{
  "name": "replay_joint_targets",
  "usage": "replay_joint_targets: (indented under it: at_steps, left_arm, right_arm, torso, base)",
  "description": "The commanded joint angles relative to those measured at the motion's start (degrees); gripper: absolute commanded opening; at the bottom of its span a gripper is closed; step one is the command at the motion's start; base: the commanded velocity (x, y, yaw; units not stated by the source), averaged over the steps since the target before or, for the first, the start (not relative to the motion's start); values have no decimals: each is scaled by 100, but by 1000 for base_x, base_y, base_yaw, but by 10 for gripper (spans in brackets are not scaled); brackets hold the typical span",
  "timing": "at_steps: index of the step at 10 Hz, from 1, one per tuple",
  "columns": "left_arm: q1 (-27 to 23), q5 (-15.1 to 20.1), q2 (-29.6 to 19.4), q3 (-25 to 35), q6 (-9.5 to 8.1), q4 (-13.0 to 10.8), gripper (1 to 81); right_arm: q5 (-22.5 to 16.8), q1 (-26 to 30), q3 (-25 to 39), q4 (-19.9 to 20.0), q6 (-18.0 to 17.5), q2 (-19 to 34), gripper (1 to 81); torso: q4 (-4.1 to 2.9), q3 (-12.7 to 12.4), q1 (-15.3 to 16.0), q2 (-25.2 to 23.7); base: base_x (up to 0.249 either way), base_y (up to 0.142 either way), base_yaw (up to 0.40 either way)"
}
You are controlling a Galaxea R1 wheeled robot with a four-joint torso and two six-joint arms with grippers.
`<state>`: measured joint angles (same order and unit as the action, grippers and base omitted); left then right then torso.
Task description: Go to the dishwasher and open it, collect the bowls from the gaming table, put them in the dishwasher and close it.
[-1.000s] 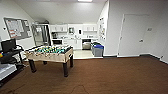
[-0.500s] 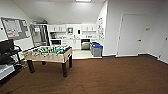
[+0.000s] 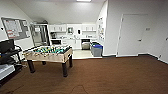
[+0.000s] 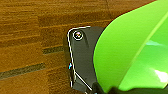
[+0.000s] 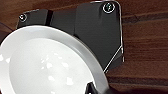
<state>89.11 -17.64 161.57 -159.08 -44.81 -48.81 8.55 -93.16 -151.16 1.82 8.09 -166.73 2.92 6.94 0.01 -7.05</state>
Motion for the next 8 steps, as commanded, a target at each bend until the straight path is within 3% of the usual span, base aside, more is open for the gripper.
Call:
replay_joint_targets:
  at_steps: [1, 3, 8]
  left_arm:
    - [-275, 138, -134, -71, 16, 21, 10]
    - [-267, 138, -125, -71, 16, 21, 10]
    - [-267, 138, -108, -71, 16, 21, 10]
  right_arm:
    - [-266, 267, 0, -85, 17, 58, 10]
    - [-266, 258, 0, -94, 17, 58, 10]
    - [-266, 258, 0, -94, 17, 58, 10]
  torso:
    - [0, 0, 0, 0]
    - [0, 0, 0, 0]
    - [0, 0, 0, -2]
  base:
    - [0, 0, 0]
    - [0, 0, 0]
    - [88, 0, 0]
